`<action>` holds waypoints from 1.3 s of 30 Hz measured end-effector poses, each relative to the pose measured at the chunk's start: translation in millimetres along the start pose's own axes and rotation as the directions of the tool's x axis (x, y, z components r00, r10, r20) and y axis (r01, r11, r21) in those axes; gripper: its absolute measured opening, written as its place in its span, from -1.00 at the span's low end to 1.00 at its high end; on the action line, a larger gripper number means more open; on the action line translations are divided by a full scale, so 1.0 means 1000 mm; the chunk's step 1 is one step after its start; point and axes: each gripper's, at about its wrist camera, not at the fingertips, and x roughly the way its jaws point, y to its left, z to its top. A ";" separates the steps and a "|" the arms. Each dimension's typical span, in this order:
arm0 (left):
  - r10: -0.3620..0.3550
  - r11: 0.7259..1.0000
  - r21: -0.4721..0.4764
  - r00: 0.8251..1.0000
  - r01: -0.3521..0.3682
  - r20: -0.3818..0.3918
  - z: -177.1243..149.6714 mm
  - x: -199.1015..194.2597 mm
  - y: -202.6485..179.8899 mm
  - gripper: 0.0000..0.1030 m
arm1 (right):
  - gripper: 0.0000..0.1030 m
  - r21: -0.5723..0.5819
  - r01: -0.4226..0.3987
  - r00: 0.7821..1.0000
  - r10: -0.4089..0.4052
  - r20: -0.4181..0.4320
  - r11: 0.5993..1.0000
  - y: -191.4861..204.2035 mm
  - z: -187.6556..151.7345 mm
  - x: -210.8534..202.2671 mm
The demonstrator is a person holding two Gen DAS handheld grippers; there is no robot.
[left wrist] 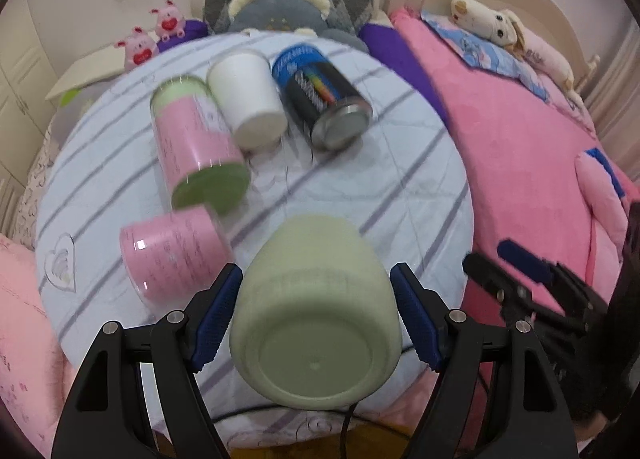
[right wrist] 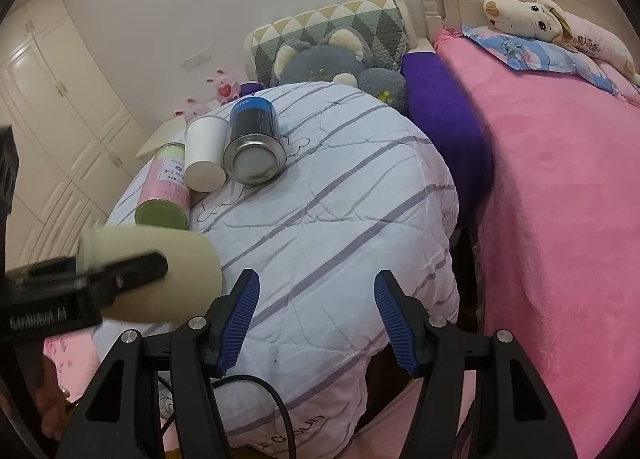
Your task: Flip cup upright
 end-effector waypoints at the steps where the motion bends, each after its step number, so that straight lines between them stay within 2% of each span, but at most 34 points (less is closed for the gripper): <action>1: -0.002 1.000 0.003 1.000 0.002 0.008 -0.005 -0.001 0.001 0.51 | 0.20 0.002 0.000 1.000 0.000 -0.004 1.000 0.000 0.000 0.002; 6: -0.034 0.999 0.004 0.999 0.034 0.005 -0.022 -0.005 0.009 0.54 | 0.20 0.021 0.018 1.000 -0.017 -0.026 1.000 0.002 -0.007 0.005; 10: -0.065 0.998 -0.014 0.997 0.064 -0.048 -0.035 0.014 0.021 0.59 | 0.20 0.025 0.025 0.999 -0.024 -0.026 0.999 0.008 -0.013 0.002; 12: -0.066 0.998 -0.026 0.997 0.065 -0.047 -0.036 0.023 0.028 0.59 | 0.20 0.030 0.038 0.999 -0.037 -0.026 0.999 0.012 -0.017 0.002; 18: -0.096 0.995 -0.034 0.995 0.095 -0.034 -0.023 0.040 0.033 0.56 | 0.20 0.054 0.065 0.997 -0.064 -0.035 0.996 0.019 -0.025 0.000; 23: -0.151 0.986 -0.073 0.988 0.149 -0.029 0.001 0.047 0.035 0.56 | 0.20 0.072 0.081 0.997 -0.080 -0.021 0.994 0.019 -0.023 -0.007; 29: -0.131 0.988 -0.085 0.991 0.129 -0.025 0.021 0.053 0.031 0.57 | 0.20 0.062 0.125 0.992 -0.126 0.012 0.990 0.016 -0.012 -0.016; 30: -0.119 0.990 -0.079 0.992 0.116 -0.034 0.021 0.054 0.029 0.58 | 0.20 0.057 0.128 0.992 -0.128 0.011 0.990 0.016 -0.011 -0.015; 32: -0.096 0.993 -0.073 0.995 0.093 -0.040 0.018 0.054 0.028 0.76 | 0.20 0.037 0.120 0.993 -0.120 0.002 0.992 0.017 -0.008 -0.011; 34: -0.083 0.994 -0.069 0.996 0.080 -0.036 0.014 0.052 0.028 0.84 | 0.20 0.025 0.117 0.993 -0.117 -0.006 0.993 0.018 -0.006 -0.007; 39: -0.042 0.998 -0.042 0.999 0.040 -0.031 0.004 0.039 0.024 0.85 | 0.20 0.016 0.097 0.995 -0.097 -0.012 0.995 0.021 -0.003 -0.008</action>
